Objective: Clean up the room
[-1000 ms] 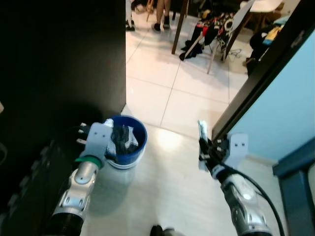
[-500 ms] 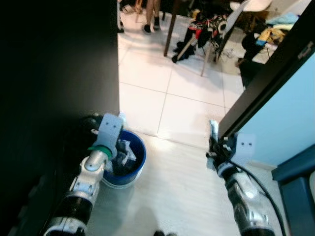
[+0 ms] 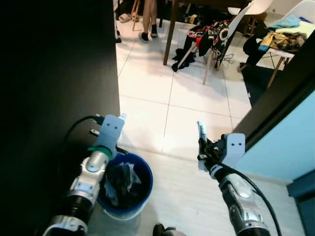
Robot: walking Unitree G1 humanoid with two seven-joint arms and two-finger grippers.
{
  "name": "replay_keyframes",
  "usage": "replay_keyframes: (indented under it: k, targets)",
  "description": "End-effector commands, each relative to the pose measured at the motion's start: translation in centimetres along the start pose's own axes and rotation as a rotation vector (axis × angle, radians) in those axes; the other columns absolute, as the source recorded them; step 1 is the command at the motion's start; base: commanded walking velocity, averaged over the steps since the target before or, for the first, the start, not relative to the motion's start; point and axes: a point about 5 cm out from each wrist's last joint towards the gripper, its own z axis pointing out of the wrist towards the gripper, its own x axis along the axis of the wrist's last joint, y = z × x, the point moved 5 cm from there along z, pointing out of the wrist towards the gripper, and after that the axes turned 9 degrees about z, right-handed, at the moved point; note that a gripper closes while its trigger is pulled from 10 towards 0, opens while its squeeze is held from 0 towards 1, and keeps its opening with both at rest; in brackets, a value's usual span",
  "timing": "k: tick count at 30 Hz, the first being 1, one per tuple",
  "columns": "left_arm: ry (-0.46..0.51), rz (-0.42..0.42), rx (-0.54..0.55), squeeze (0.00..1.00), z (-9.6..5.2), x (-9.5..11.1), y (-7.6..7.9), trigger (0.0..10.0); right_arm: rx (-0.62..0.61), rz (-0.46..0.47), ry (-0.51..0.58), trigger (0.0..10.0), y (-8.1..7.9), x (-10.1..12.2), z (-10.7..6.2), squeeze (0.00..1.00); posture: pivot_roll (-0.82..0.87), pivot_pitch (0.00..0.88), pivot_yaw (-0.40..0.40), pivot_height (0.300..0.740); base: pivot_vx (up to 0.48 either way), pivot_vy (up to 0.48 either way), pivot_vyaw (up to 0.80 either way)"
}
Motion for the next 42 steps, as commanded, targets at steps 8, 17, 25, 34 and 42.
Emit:
replay_keyframes:
  k: [8,17,25,34,42]
  targets:
    - [-0.042,0.038,-0.058,0.00,-0.6,-1.7,0.5,10.0,0.096,0.028,-0.089,10.0,-1.6,-1.6,0.1,0.00,-0.05,0.114,-0.046,0.740,0.434,0.000,0.00]
    - [-0.135,0.105,-0.245,0.00,-2.5,-4.8,3.3,10.0,0.161,-0.026,-0.178,10.0,-2.6,-3.3,0.2,0.00,-0.04,0.131,-0.043,0.740,0.000,0.000,0.00]
    - [-0.200,0.115,-0.360,0.00,-3.2,-6.2,5.5,10.0,0.204,-0.079,-0.266,10.0,-3.4,-4.9,0.5,0.00,-0.04,0.146,-0.047,0.740,0.000,0.000,0.00]
    - [-0.284,0.160,-0.368,0.00,-2.4,-7.3,6.0,10.0,0.196,-0.086,-0.377,10.0,-3.8,-6.9,0.9,0.00,-0.04,0.166,-0.055,0.740,0.000,0.000,0.00]
    - [-0.383,0.201,-0.414,0.41,-1.9,-8.3,6.8,10.0,0.206,-0.065,-0.379,10.0,-4.2,-6.8,1.7,0.00,-0.06,0.203,-0.059,0.740,0.000,0.000,0.00]
